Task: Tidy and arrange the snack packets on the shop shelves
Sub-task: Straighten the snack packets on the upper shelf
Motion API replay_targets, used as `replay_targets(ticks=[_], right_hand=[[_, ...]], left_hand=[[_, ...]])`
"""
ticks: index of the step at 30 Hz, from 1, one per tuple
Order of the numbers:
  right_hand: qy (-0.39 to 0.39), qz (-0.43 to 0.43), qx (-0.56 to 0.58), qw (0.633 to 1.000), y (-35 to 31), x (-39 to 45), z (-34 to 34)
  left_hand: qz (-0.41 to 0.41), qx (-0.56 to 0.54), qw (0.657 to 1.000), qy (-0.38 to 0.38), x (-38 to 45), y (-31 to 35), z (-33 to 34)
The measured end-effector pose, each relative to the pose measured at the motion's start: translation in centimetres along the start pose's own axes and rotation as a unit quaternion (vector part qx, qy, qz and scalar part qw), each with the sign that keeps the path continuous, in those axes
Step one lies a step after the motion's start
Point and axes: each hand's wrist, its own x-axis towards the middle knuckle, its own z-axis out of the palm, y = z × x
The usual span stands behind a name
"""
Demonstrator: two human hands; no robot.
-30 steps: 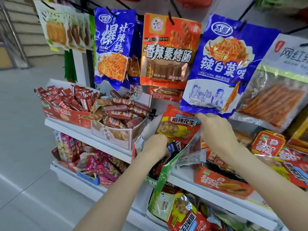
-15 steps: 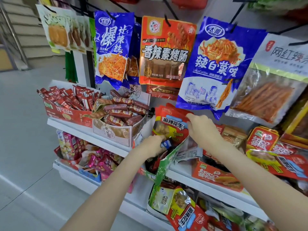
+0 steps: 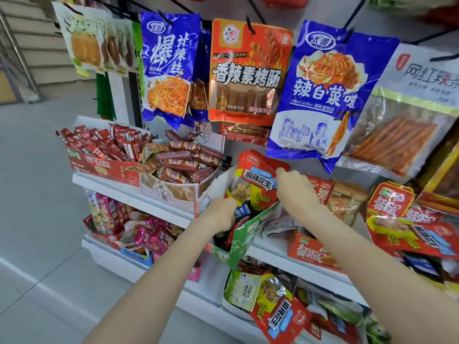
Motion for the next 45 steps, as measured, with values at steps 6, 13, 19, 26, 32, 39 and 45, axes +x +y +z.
replay_targets(ticks=[6,13,19,26,32,39,45], right_hand=[[0.015,-0.009,-0.045,0.999,-0.3,-0.4,-1.5],[0.182,-0.038,-0.047,0.982,0.6,-1.4,-1.7],[0.163,-0.083,-0.042,0.982,0.9,-1.7,-1.9],[0.004,0.018,0.01,1.0,-0.3,-0.7,1.1],[0.064,0.076,0.161,0.982,0.4,-2.4,1.9],[-0.002,-0.056,0.347,0.936,-2.7,-9.0,0.9],[0.007,-0.019,0.328,0.945,-3.2,-7.6,2.1]], left_hand=[[-0.021,0.085,0.991,0.105,-3.0,1.9,-1.3],[0.066,0.146,0.984,0.072,-3.1,1.3,-1.5],[0.082,0.046,0.996,0.009,-2.0,0.6,-2.5],[0.07,0.037,0.988,0.135,-2.3,0.4,-2.7],[0.104,-0.044,0.949,0.294,-4.7,0.2,-2.8],[-0.023,-0.163,0.943,0.29,-8.2,-2.7,0.0],[-0.017,-0.204,0.943,0.262,-7.8,-1.4,0.1]])
